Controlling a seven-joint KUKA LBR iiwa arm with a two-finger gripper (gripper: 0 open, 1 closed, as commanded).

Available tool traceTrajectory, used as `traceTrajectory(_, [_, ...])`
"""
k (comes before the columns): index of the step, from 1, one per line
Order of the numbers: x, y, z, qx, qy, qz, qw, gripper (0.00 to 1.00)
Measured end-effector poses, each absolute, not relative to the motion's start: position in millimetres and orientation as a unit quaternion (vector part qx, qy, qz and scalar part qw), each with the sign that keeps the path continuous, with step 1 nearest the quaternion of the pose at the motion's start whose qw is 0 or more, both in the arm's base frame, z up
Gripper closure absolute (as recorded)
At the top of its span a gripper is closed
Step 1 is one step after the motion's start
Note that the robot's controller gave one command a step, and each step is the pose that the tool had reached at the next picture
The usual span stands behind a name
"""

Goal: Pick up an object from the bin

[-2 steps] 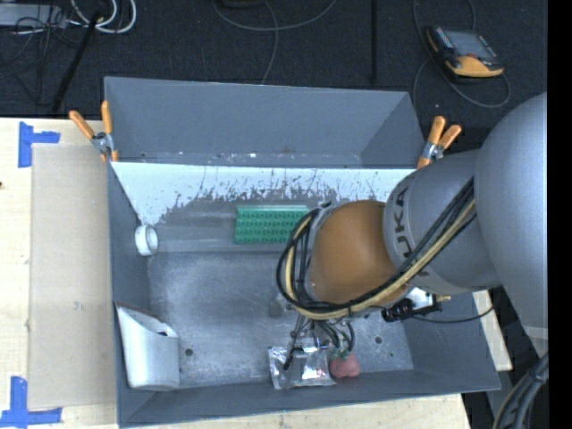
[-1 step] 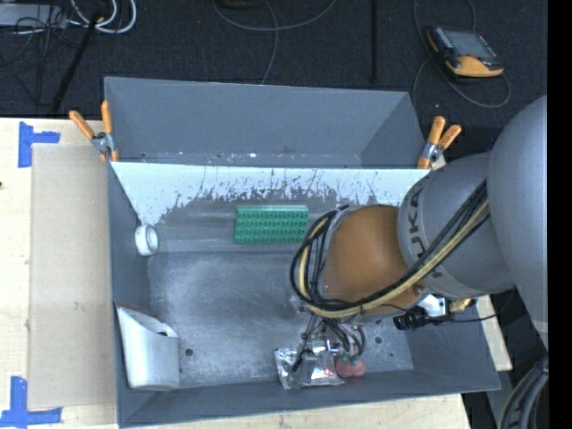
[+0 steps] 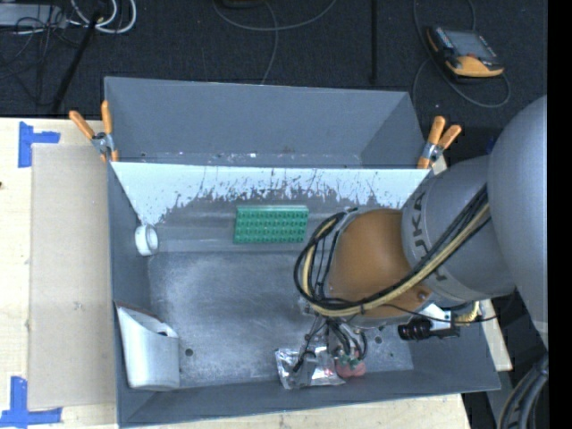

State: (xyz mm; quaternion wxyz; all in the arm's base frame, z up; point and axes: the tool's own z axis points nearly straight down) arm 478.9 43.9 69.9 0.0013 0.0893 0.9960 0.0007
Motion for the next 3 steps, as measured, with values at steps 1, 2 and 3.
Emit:
traceTrajectory(1, [478.1,43.6,69.6,0.091,0.996,0.000,0.000,1.00])
traceTrajectory(2, [535.6,111.1,120.1,0.020,1.000,0.002,0.003,1.00])
traceTrajectory(3, [533.7,108.5,117.7,0.022,1.000,0.000,0.000,0.00])
